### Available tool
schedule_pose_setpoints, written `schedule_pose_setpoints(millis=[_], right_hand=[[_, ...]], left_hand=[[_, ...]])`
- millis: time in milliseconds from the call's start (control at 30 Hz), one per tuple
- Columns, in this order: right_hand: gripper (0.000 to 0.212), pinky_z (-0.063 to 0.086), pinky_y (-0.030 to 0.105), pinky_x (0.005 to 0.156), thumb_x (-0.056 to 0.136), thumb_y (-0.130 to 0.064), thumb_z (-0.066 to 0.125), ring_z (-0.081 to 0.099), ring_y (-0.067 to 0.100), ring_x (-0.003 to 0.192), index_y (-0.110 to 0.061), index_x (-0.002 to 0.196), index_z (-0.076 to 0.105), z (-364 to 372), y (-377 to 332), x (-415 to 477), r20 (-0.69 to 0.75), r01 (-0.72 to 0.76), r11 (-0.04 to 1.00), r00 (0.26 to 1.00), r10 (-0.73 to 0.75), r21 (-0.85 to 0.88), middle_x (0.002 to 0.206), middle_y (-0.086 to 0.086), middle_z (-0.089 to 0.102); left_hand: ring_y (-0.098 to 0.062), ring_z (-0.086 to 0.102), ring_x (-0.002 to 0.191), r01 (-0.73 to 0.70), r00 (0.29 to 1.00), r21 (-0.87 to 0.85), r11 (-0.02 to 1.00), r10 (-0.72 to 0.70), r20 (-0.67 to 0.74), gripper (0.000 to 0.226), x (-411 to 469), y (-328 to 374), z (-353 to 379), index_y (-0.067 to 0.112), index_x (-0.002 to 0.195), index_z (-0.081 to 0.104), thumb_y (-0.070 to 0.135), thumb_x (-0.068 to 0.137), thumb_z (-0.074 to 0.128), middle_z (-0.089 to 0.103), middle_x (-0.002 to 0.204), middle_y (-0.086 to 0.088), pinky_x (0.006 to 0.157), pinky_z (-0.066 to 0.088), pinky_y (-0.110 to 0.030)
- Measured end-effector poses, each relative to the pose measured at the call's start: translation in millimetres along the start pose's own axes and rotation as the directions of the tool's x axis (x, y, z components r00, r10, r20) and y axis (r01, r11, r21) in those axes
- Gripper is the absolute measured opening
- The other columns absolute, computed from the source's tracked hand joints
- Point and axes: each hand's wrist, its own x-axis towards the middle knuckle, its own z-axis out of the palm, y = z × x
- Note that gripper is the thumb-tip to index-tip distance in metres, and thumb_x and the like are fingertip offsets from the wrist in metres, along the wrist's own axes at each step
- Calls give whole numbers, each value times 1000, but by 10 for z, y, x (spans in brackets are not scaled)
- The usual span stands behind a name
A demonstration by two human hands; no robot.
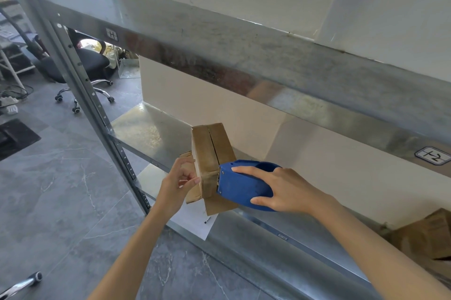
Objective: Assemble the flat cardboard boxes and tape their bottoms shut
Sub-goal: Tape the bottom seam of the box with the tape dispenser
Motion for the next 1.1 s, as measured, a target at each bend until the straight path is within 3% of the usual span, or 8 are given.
schedule_pose_setpoints(millis=[167, 333, 467, 633, 700, 867, 967, 1100], right_hand=[[81, 35, 22, 65, 91, -49, 56, 47, 9, 73, -75, 136, -6, -7, 23, 23, -3, -27, 1000, 1000, 27, 0, 94, -6, 62], [81, 36, 22, 67, 92, -48, 56, 49, 10, 74, -75, 135, -8, -3, 47, 50, -8, -47, 999, 999, 47, -13, 94, -5, 64], [80, 35, 20, 65, 91, -48, 56, 46, 6, 70, -71, 139, -3, -8, 61, 42, -7, -71, 997, 997, 71, -29, 96, -9, 61], [82, 33, 18, 63, 89, -48, 58, 44, 6, 70, -75, 136, -3, 4, 96, 1, -5, -98, 995, 995, 98, -27, 96, -10, 62], [82, 31, 16, 62, 89, -48, 58, 44, 5, 69, -77, 133, -5, 3, 107, -1, -4, -103, 994, 995, 103, -31, 93, -9, 62], [82, 28, 12, 60, 89, -48, 58, 44, 1, 65, -78, 132, -5, -2, 102, -5, 5, -107, 993, 994, 107, -42, 86, -8, 59], [83, 29, 13, 60, 90, -48, 59, 44, 1, 66, -79, 131, -6, -1, 90, -8, 18, -117, 993, 993, 117, -36, 83, -11, 54], [83, 28, 13, 60, 90, -48, 59, 44, 1, 67, -78, 132, -6, 14, 98, -12, 17, -118, 992, 993, 119, -36, 87, -10, 57]], left_hand=[[-16, 58, 82, -95, 984, 99, 991, 77, 163, 49, 94, 17, -28, 43, 130, 51, 12, 94, 64, 58, 84, -8, 82, 48, -19], [-9, 63, 84, -166, 969, 117, 979, 141, 201, 40, 201, 16, -54, 45, 121, 56, 26, 88, 67, 63, 82, 10, 85, 47, -13], [-13, 59, 88, -236, 953, 214, 948, 183, 241, 37, 274, -4, -57, 38, 117, 61, 38, 82, 69, 58, 94, 7, 87, 50, -27], [-7, 49, 98, -375, 918, 311, 873, 305, 253, 38, 378, 0, -48, 28, 112, 68, 41, 77, 73, 47, 105, 20, 86, 43, -24], [-17, 47, 103, -434, 898, 378, 817, 358, 257, 36, 418, 4, -51, 24, 110, 70, 39, 78, 72, 49, 109, 16, 88, 45, -33], [-26, 48, 110, -465, 885, 432, 773, 390, 254, 29, 471, 22, -62, 22, 100, 73, 43, 81, 65, 56, 118, 1, 91, 47, -44], [-23, 47, 122, -455, 886, 387, 802, 366, 284, 24, 492, 1, -79, 24, 101, 72, 37, 81, 71, 54, 129, 7, 98, 45, -48], [-18, 47, 128, -430, 888, 342, 836, 323, 327, 35, 507, 22, -105, 25, 102, 72, 42, 72, 80, 54, 133, 11, 102, 42, -46]])
